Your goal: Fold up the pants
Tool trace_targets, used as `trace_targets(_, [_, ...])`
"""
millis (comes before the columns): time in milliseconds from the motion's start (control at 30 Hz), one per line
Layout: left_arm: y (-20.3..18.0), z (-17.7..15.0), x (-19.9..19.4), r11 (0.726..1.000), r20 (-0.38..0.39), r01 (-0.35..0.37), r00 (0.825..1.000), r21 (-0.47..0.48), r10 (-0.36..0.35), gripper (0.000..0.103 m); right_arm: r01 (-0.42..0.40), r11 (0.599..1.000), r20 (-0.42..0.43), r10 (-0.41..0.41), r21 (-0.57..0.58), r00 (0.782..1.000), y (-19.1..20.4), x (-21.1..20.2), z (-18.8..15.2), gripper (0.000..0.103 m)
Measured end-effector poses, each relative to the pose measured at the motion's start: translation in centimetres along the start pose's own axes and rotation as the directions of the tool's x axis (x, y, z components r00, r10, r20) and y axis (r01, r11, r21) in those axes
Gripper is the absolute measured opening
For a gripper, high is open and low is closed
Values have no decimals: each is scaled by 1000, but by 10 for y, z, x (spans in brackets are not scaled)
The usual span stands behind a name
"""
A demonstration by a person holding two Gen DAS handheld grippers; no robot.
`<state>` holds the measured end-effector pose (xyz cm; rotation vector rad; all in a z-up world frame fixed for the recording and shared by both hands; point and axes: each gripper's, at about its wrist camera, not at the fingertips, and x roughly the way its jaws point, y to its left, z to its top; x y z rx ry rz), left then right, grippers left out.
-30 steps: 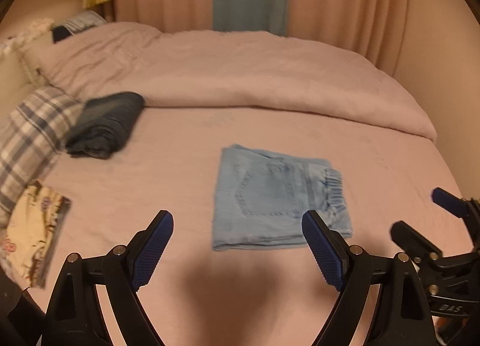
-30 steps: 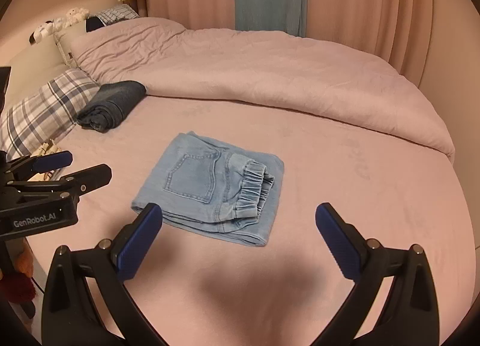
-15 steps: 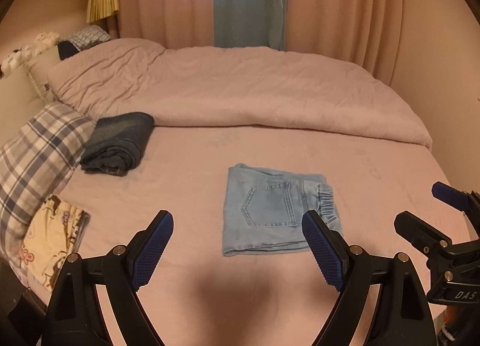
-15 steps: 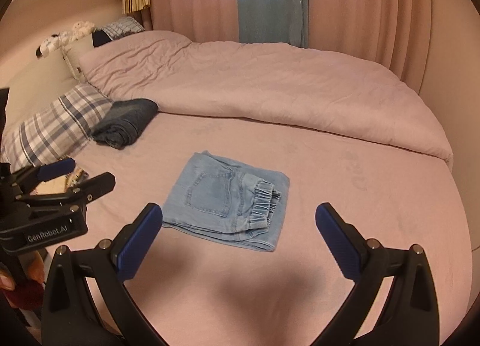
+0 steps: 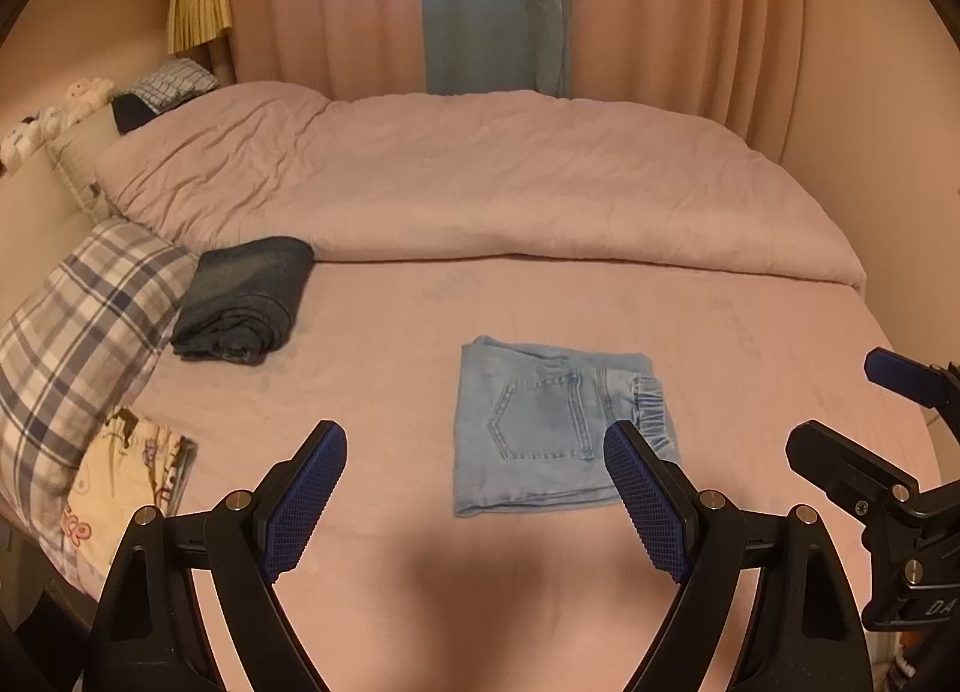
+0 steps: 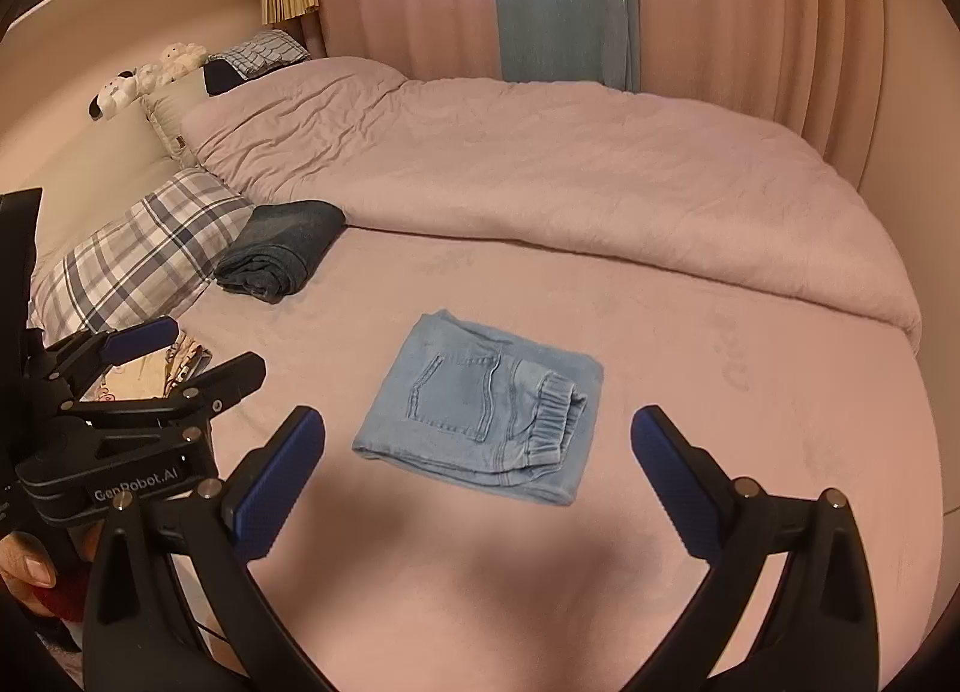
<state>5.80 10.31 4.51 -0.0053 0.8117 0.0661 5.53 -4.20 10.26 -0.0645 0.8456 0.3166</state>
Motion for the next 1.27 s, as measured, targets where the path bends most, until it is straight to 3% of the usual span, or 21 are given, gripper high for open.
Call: trace_targets(1267, [-8, 8, 23, 1000, -29, -8, 1000, 27, 9, 88, 8, 1000, -26, -8, 17, 1000, -11, 16, 6, 103])
